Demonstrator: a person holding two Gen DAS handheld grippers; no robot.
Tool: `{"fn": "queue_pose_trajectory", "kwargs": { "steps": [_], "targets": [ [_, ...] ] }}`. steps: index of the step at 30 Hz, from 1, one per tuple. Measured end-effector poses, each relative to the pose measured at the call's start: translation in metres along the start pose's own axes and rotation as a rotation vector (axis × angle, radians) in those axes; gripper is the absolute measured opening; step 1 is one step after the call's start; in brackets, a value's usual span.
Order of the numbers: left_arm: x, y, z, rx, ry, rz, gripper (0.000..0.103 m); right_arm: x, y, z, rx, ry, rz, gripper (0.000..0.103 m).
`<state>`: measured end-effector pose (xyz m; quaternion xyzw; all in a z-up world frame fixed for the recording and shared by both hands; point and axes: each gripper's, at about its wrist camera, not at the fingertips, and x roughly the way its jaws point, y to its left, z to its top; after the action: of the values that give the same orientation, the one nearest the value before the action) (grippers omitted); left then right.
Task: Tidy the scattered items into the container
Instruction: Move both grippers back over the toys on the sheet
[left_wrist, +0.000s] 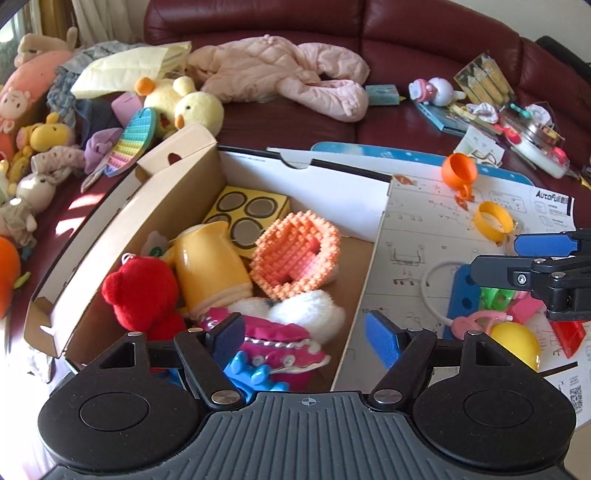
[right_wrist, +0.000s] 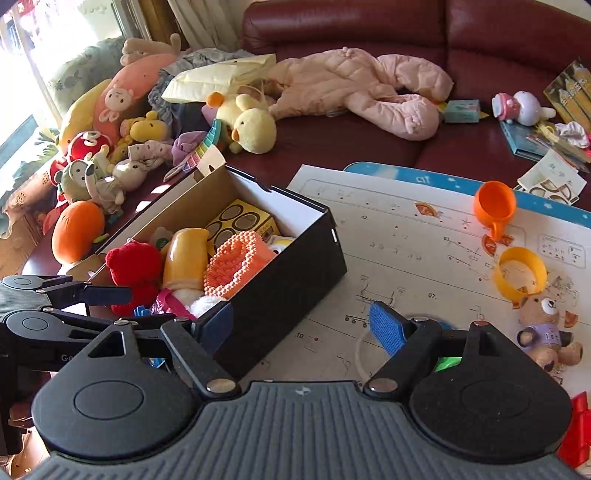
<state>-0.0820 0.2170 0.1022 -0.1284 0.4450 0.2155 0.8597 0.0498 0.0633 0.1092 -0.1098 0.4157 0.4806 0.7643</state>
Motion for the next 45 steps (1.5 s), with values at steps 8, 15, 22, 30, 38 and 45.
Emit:
{"fn": "queue_pose_trajectory", "kwargs": {
  "steps": [8,15,22,30,38,45],
  "targets": [
    [-0.006,-0.039,0.000,0.084,-0.012,-0.022,0.083,-0.016,-0.016,-0.009,0.012,-0.027,-0.015,0.084],
    [0.005,-0.070,-0.011,0.153,0.039,-0.048,0.084,-0.021,-0.041,-0.027,0.056,-0.036,-0.046,0.084],
    [0.039,-0.100,-0.026,0.211,0.125,-0.064,0.084,-0.014,-0.067,-0.067,0.079,0.030,-0.137,0.083],
    [0.061,-0.105,-0.021,0.194,0.166,-0.044,0.084,-0.008,-0.093,-0.089,0.125,0.059,-0.180,0.067],
    [0.081,-0.125,-0.018,0.263,0.177,-0.040,0.084,-0.002,-0.121,-0.091,0.166,0.056,-0.235,0.056],
    [0.103,-0.180,0.004,0.428,0.102,-0.078,0.083,0.003,-0.138,-0.100,0.214,0.076,-0.234,0.056]
  ]
}}
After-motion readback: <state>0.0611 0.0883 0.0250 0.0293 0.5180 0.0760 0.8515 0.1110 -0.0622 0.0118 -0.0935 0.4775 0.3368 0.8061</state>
